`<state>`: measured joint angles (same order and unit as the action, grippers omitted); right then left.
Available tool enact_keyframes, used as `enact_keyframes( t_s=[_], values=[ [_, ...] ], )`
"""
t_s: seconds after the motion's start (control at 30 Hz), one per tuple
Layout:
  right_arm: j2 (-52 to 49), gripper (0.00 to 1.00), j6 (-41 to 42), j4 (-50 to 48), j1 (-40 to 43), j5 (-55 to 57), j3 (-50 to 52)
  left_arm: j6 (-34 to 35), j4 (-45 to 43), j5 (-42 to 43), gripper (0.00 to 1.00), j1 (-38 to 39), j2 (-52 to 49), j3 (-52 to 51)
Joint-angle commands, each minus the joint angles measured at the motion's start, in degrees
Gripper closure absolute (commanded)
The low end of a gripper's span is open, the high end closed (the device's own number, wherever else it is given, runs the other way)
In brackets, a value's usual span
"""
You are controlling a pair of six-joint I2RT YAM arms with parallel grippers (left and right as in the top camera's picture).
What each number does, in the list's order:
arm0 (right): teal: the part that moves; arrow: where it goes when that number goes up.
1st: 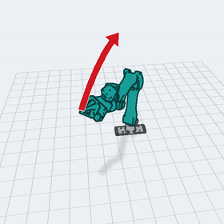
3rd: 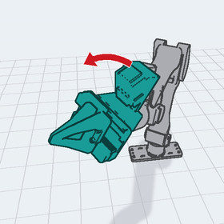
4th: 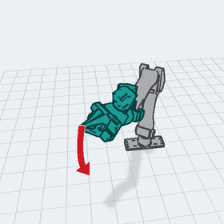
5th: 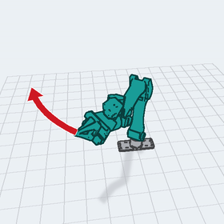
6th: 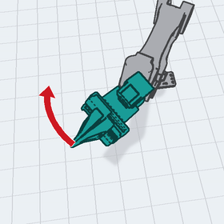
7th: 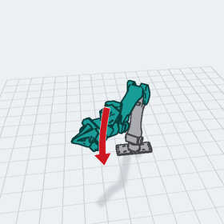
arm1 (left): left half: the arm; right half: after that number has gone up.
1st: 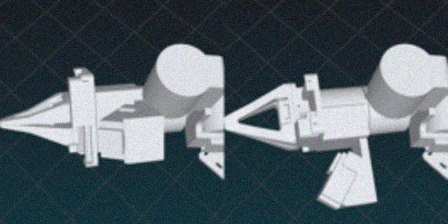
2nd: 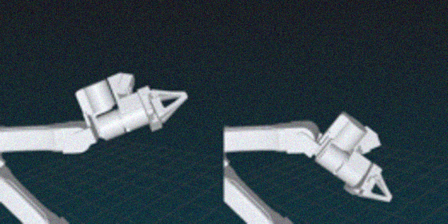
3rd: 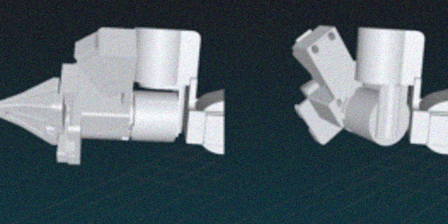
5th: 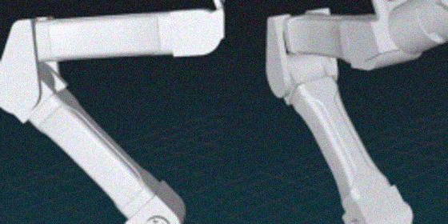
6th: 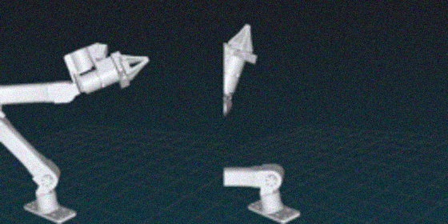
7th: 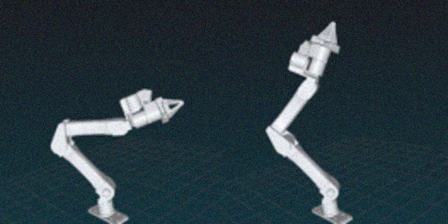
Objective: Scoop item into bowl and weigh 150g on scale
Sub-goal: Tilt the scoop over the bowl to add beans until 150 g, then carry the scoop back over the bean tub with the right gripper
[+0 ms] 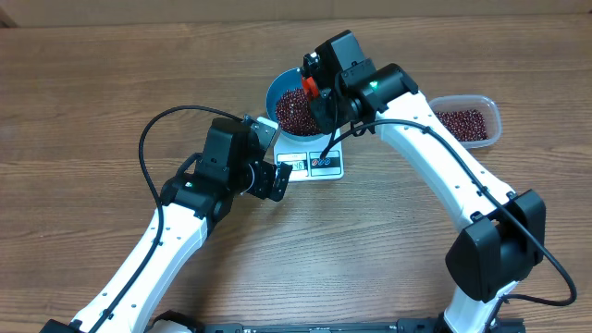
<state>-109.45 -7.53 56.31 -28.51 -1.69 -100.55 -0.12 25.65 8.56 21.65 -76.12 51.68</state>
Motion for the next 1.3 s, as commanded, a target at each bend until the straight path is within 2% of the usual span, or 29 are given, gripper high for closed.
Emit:
enact_keyframes(
  t_s=[0.0,0.2,1.03,1.13,1.27],
  values=[
    [2.14,0.96,-0.2,0.55,3.34,-7.69,-1.9,0.52,-0.17,-0.15,0.0,0.13,1.11,-0.52],
    [2.14,0.96,-0.22,1.18,7.37,-14.99,-1.9,0.52,-0.17,-0.15,0.0,0.13,1.11,-0.52],
    [2.14,0.96,-0.22,1.42,8.04,-15.98,-1.9,0.55,-0.17,-0.15,0.0,0.13,1.11,-0.52],
    [2.14,0.96,-0.24,1.42,9.31,-21.51,-1.9,0.52,-0.17,-0.13,0.0,0.13,1.11,-0.52],
    [2.21,0.96,-0.59,1.81,16.48,-37.16,-1.92,0.55,-0.17,-0.13,0.01,0.13,1.11,-0.52]
  ],
)
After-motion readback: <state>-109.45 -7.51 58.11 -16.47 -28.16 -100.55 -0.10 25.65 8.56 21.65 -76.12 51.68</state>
